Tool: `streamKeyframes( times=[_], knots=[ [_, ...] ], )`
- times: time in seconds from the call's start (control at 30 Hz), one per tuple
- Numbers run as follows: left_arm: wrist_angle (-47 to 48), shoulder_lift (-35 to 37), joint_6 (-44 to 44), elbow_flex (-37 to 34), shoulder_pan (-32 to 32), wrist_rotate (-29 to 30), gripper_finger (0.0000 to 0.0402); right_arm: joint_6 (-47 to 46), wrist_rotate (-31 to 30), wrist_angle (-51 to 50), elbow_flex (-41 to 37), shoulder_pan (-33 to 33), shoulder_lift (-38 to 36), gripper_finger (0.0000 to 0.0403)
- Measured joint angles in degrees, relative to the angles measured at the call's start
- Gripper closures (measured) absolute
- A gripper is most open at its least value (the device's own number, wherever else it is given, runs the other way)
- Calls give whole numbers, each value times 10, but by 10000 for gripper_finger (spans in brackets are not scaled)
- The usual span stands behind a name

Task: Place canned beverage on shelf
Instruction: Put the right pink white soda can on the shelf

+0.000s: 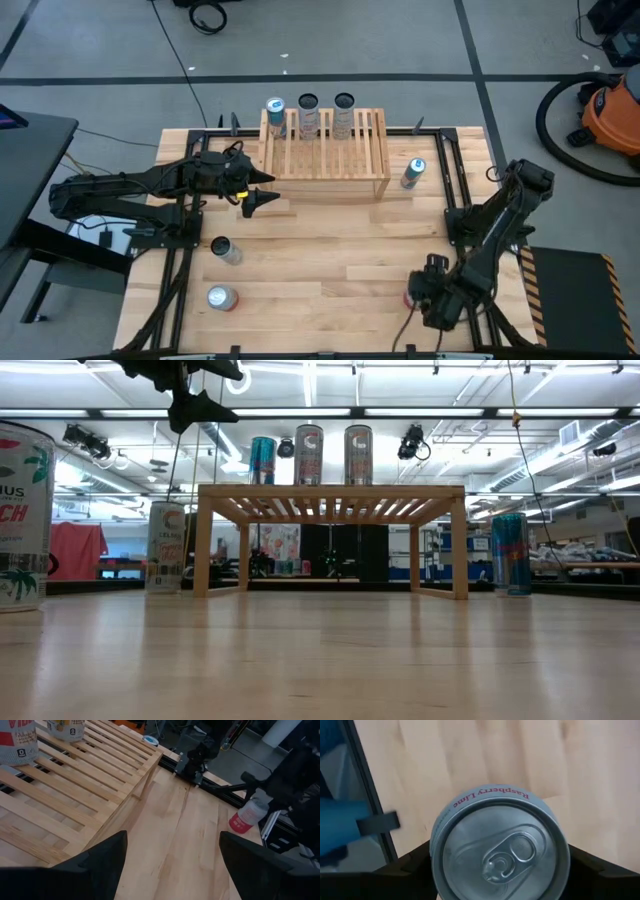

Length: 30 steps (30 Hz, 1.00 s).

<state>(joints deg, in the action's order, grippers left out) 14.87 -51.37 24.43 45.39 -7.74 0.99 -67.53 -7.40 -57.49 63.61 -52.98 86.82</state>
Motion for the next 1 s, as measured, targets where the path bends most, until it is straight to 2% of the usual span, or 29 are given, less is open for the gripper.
streamKeyframes(
  times=[0.33, 0.53, 0.77, 1.0],
  knots=[
    [8, 0, 1, 0, 0, 0, 83, 51, 20, -101, 0, 155, -137, 112],
    [29, 0, 4, 0, 0, 0, 83, 145, 26, -107, 19, 269, -201, 112],
    [31, 0, -11, 0, 0, 0, 83, 330, -3, -109, 111, 422, -213, 112],
    [31, 0, -11, 0, 0, 0, 83, 498, -5, -168, 223, 577, -172, 112]
  ],
)
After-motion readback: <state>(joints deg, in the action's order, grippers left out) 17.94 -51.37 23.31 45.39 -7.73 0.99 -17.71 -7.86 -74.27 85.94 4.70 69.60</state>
